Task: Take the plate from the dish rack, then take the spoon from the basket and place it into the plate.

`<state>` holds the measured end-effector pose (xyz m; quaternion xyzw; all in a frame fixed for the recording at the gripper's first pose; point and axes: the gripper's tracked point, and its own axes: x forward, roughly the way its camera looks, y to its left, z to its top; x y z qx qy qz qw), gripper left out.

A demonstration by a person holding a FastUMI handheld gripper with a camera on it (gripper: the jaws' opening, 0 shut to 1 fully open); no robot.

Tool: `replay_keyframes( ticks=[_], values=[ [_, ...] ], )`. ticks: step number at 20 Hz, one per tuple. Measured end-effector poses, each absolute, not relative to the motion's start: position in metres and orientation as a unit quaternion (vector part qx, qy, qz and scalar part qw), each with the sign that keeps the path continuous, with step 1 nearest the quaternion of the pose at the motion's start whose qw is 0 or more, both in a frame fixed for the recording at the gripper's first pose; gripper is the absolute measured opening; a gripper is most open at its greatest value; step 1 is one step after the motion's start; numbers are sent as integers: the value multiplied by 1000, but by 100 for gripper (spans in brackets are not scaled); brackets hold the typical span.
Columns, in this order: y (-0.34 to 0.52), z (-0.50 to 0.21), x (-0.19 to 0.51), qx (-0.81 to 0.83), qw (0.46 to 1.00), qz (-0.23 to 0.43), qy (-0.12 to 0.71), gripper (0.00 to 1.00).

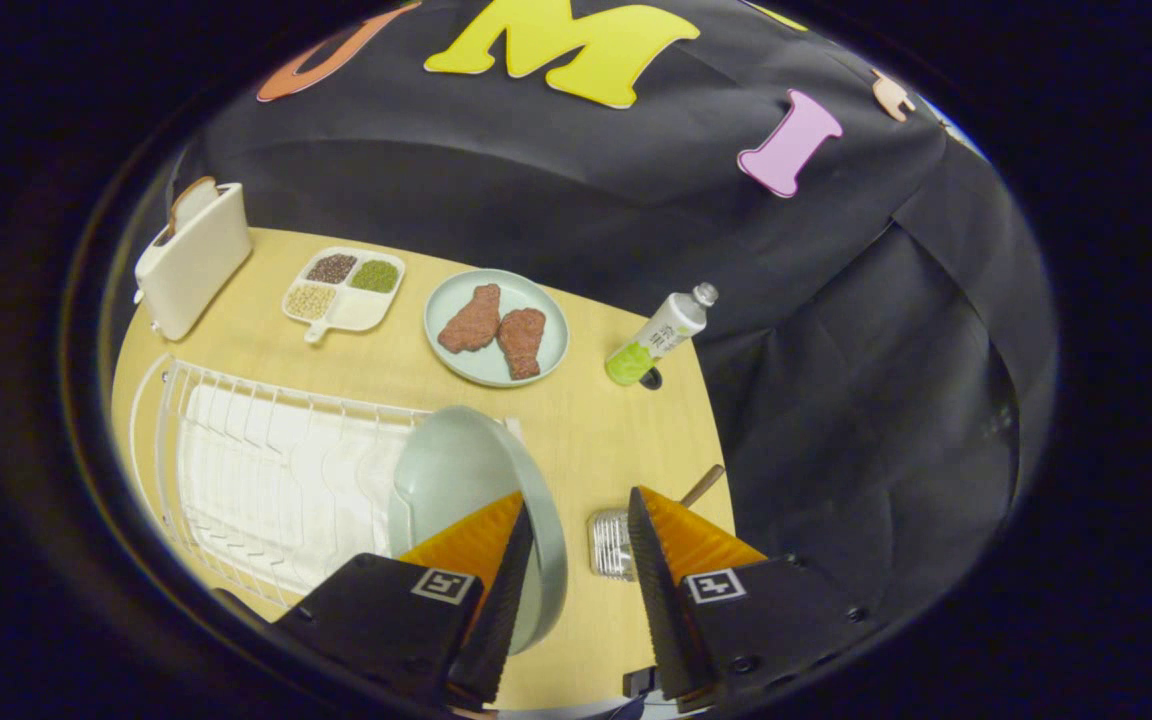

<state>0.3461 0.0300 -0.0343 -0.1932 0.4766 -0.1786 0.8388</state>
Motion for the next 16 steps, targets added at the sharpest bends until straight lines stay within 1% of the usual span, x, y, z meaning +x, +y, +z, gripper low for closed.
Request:
replay_keyframes(
  ticks=[1,3,4,6,7,10,12,16],
  values=[
    [29,-39,344,-195,831,-176,491,59],
    [30,-49,346,-203,824,-167,501,54],
    [36,-53,346,-208,824,-162,502,49],
    [41,-53,345,-236,822,-163,492,31],
    [47,-50,342,-244,823,-161,487,30],
    [66,-40,331,-247,827,-176,474,17],
    [70,-35,324,-253,824,-194,469,14],
    [66,-29,319,-242,829,-222,453,13]
  ],
)
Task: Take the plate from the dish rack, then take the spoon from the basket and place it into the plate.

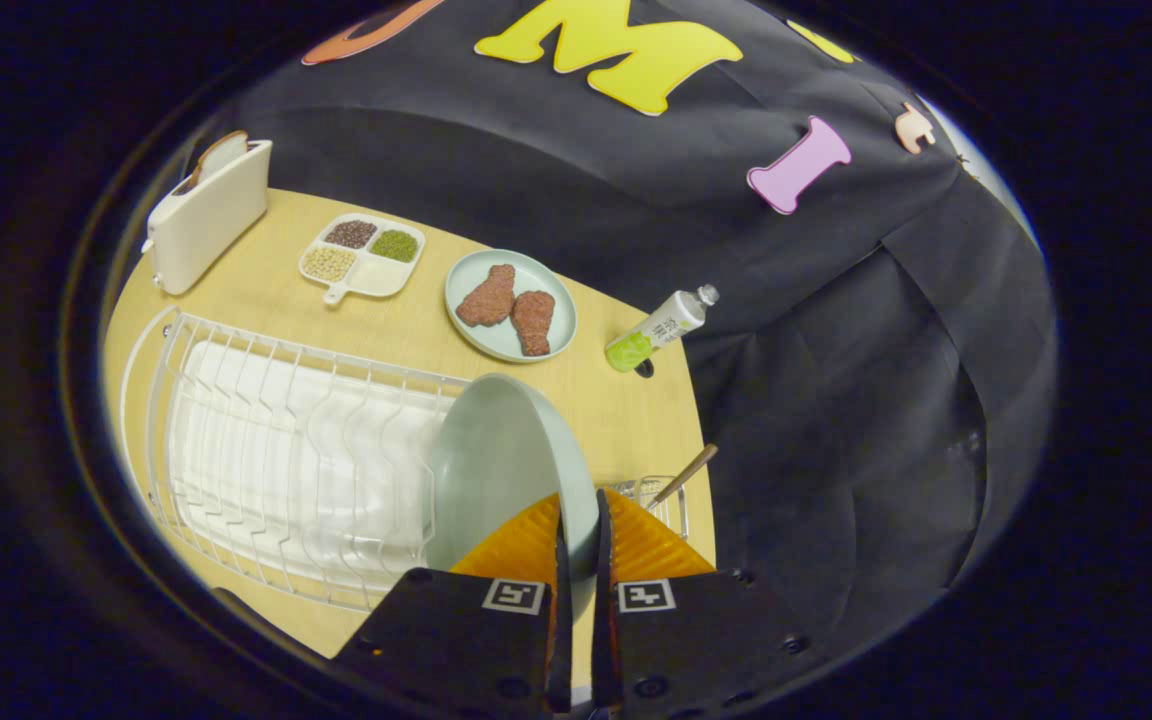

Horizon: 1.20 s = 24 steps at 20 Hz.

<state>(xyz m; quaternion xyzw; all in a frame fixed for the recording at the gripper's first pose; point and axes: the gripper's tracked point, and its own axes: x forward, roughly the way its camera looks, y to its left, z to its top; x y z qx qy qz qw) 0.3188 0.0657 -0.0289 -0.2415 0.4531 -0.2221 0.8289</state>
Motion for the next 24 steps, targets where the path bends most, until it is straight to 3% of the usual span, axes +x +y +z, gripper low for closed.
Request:
replay_keyframes(
  ticks=[4,8,18,24],
  values=[
    [54,-6,317,-253,841,-268,396,13],
    [56,14,294,-237,864,-265,357,13],
    [78,-52,165,-77,920,-75,377,13],
    [61,-133,113,-4,917,-18,398,13]
  ],
)
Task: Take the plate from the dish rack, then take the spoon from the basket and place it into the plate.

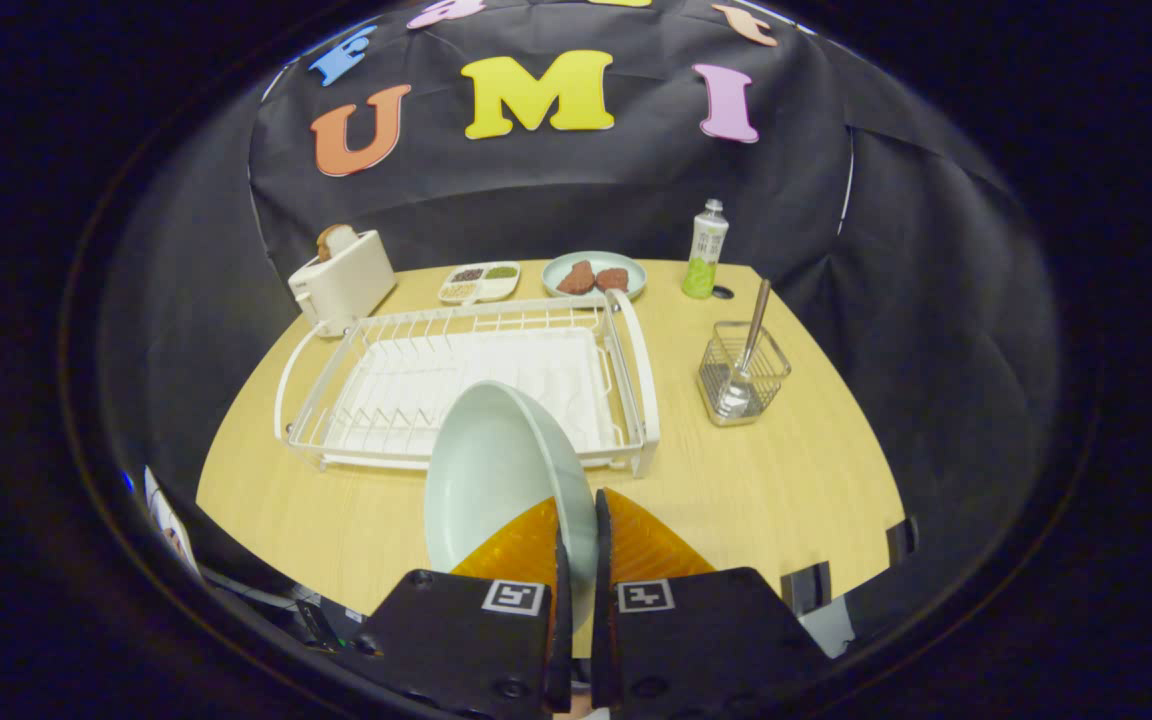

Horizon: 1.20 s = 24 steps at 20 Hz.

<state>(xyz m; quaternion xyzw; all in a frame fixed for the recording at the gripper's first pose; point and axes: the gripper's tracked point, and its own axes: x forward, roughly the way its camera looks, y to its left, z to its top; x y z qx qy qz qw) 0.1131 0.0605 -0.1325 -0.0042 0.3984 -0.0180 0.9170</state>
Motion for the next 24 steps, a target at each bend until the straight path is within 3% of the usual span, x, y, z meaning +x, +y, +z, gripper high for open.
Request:
replay_keyframes(
  ticks=[13,21,24],
  values=[
    [28,-217,98,100,903,36,416,18],
    [9,-210,107,85,927,21,365,24],
    [5,-190,109,79,940,29,330,48]
  ],
)
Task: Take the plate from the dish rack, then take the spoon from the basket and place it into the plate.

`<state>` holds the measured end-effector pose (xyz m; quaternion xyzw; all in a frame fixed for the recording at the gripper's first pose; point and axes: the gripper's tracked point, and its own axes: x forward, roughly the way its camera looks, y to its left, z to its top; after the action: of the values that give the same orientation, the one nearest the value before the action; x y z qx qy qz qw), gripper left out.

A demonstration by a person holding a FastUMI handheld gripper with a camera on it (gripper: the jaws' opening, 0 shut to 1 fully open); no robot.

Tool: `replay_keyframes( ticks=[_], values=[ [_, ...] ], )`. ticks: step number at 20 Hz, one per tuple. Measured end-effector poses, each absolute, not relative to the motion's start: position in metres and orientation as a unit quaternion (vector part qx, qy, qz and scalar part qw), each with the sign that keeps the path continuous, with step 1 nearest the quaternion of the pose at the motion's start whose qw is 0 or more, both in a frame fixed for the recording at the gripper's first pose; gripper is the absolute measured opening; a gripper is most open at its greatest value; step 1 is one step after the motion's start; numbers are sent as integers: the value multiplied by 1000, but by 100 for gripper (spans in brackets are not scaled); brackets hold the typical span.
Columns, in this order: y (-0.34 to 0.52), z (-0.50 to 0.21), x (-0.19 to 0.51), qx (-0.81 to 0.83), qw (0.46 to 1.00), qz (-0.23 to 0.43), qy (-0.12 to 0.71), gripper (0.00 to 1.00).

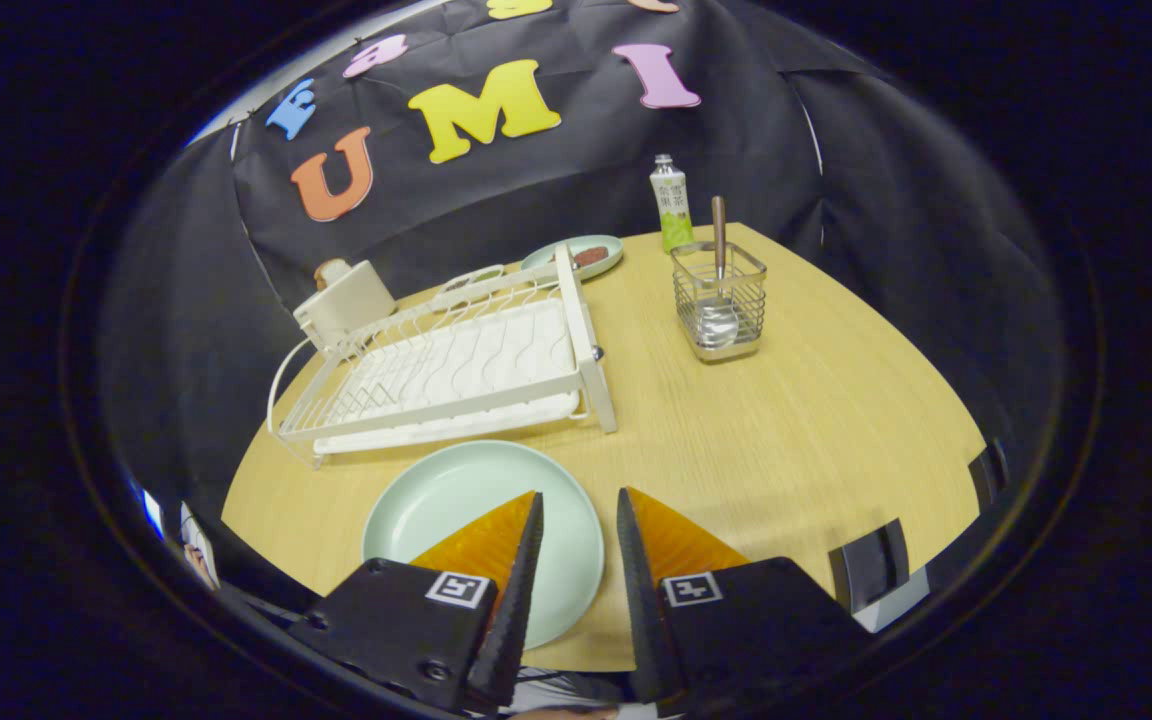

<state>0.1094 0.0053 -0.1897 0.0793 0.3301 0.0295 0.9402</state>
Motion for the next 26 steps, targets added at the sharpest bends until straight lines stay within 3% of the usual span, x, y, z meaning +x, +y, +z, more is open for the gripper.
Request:
replay_keyframes(
  ticks=[5,8,26],
  values=[
    [-15,-155,123,9,968,6,250,90],
    [-23,-138,134,11,974,6,225,99],
    [-128,-91,315,-46,984,-32,168,100]
  ],
)
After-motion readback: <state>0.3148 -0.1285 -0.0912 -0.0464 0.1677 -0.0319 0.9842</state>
